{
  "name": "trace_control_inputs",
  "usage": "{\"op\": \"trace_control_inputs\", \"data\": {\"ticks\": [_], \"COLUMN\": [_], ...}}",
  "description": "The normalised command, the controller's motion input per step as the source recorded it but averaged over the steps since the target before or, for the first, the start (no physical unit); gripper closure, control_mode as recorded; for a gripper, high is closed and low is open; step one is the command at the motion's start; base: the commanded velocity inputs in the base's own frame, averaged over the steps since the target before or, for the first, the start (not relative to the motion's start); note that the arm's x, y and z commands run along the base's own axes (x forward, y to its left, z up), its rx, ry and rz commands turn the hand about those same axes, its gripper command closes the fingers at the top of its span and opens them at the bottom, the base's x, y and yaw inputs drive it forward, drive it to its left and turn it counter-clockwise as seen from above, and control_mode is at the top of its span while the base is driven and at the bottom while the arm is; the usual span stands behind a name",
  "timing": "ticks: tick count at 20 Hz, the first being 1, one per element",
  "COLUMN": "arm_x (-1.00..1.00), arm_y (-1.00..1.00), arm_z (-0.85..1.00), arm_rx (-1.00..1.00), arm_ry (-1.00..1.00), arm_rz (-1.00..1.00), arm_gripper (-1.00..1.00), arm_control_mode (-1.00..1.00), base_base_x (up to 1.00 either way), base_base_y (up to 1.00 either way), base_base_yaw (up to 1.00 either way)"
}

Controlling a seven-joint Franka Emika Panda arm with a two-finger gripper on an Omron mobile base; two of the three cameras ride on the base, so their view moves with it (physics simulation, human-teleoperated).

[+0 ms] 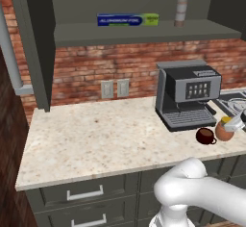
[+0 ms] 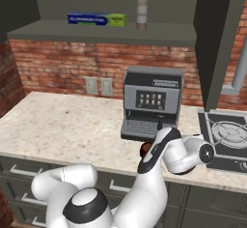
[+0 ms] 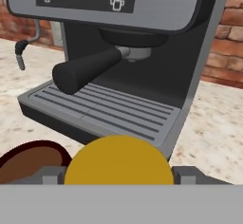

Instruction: Pick the cinnamon and honey bottle from the cabinet and place them next to the mug.

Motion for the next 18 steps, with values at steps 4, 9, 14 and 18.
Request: {"op": "trace_control_inputs", "data": {"ticks": [4,9,14,18], "arm_x": [0.00,0.00,-0.02,-0.31], "arm_y": [0.00,0.00,0.00,0.06], "arm_z": [0.00,0.01,0.50,0.34], "arm_rx": [0.00,0.00,0.00,0.00], "arm_ry": [0.00,0.00,0.00,-0.02], "arm_rz": [0.00,0.00,0.00,0.00], "arm_gripper": [-1.00,-1.00,-1.00,-1.00], "arm_control_mode": [-1.00,-1.00,-1.00,-1.00], "base_base_x": [0.00,0.00,0.00,0.00], "base_base_y": [0.00,0.00,0.00,0.00], "base_base_yaw": [0.00,0.00,0.00,0.00]}}
